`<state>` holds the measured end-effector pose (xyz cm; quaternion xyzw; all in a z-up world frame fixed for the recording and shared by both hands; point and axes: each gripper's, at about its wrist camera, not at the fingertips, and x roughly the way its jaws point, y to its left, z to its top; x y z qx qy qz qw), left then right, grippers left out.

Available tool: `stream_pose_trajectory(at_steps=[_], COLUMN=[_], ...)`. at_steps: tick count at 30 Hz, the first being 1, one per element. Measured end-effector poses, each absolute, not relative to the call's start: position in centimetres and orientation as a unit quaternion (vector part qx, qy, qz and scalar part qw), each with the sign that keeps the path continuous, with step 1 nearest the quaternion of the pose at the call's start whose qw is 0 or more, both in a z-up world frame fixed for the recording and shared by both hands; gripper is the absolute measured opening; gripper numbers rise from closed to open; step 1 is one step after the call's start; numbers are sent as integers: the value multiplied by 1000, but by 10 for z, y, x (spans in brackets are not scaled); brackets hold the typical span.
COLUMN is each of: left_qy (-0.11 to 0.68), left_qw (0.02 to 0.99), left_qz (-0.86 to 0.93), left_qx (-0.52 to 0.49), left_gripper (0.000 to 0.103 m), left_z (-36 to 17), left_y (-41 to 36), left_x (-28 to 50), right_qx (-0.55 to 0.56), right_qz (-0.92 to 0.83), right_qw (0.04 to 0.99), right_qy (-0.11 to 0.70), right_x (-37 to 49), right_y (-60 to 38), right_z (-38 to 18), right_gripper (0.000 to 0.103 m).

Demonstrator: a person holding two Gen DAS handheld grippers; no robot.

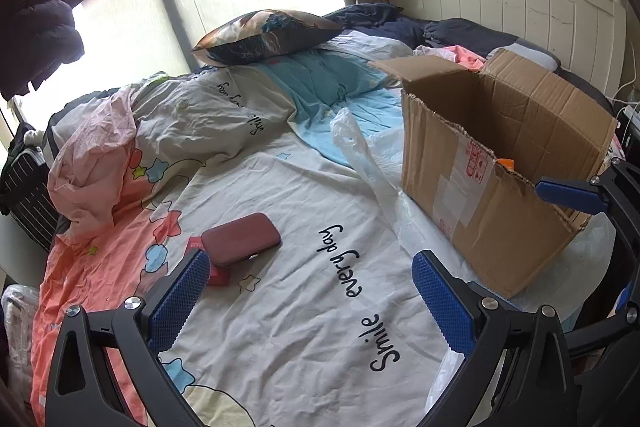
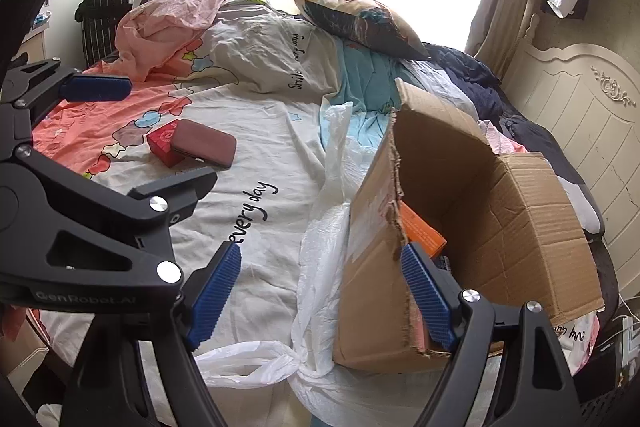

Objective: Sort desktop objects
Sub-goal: 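Withdraw both tools from the box back over the bed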

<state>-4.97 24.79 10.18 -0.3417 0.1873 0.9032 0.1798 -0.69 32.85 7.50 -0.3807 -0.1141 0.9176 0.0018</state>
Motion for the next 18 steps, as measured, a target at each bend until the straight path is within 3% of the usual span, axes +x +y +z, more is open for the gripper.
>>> stream_pose_trajectory(at_steps=[18], left_qy=[161], left_qw=[147], left_qz=[900], left_qx=[-378], left_gripper=[103], left_z=[47], left_y=[142], left_x=[-77], right_qx=[-404], right_qz=[895], right_qw=[-70], right_qy=[-173], right_x=[-41], right_y=[231], right_z=[29], right_gripper=[80])
